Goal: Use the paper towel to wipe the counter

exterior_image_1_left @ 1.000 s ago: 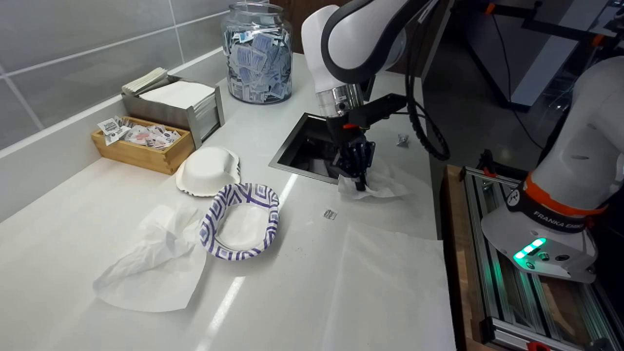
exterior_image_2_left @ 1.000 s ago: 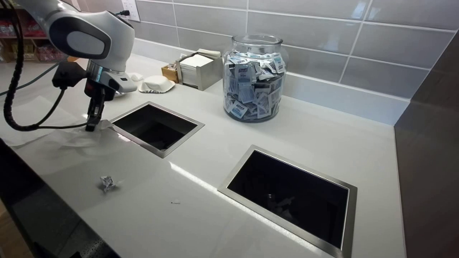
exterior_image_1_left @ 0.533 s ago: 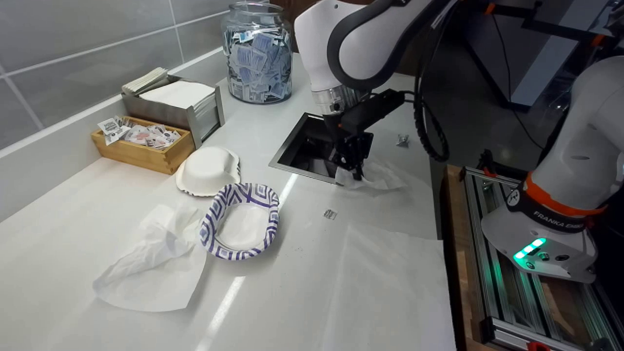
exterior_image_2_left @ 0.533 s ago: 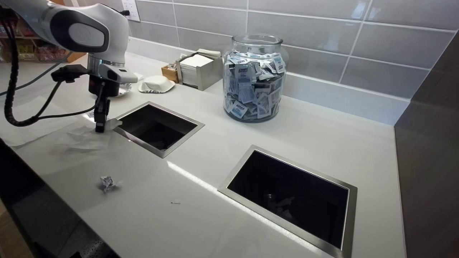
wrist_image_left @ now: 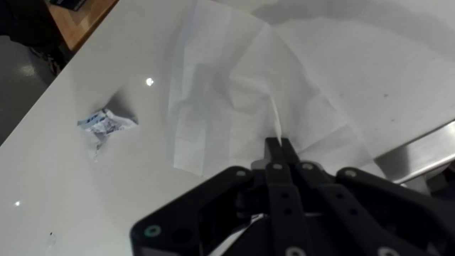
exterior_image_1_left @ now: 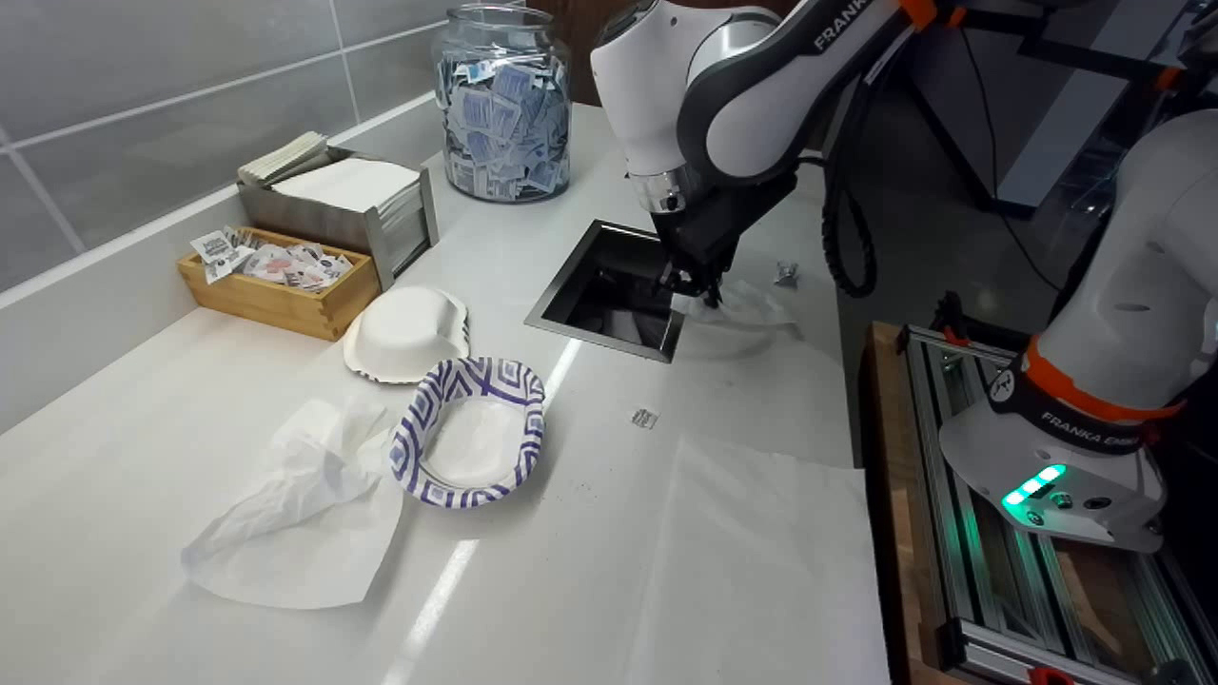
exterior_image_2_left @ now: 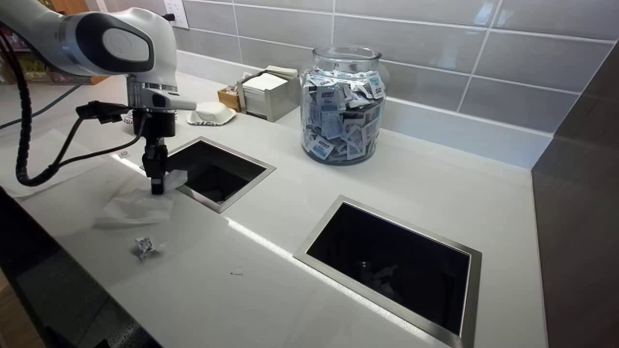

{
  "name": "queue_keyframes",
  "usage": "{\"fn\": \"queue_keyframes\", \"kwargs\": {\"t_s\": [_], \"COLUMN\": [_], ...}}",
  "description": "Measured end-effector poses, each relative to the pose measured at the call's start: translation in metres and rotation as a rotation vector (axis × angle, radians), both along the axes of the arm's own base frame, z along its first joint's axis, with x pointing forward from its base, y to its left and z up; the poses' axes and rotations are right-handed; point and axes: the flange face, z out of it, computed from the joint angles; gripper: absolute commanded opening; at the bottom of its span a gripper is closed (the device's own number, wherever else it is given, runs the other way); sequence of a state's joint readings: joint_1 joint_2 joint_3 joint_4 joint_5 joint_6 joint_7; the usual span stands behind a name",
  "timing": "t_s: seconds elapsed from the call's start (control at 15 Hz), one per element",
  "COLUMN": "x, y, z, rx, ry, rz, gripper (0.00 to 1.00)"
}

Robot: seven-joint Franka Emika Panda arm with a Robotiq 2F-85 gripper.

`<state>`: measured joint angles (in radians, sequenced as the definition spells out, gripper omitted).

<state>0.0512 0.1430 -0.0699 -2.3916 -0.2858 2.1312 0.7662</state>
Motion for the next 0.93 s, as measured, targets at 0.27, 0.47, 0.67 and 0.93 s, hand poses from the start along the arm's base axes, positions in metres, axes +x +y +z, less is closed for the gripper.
{"fn": "queue_keyframes", "kwargs": {"t_s": [0.27,0.47,0.67,0.93], "x": [0.006,0.010,0.008,-0.002], "y": [-0.013,-0.002,0.025,0.058], "z": [0.002,0.006,0.015,0.029], "rx": [-0.091,-0.051,0.068,0.248], "ry": [-0.068,-0.130,-0.158,-0.161], "rz": [0.040,0.050,0.041,-0.002], "gripper": [0.00,0.00,0.00,0.00]}}
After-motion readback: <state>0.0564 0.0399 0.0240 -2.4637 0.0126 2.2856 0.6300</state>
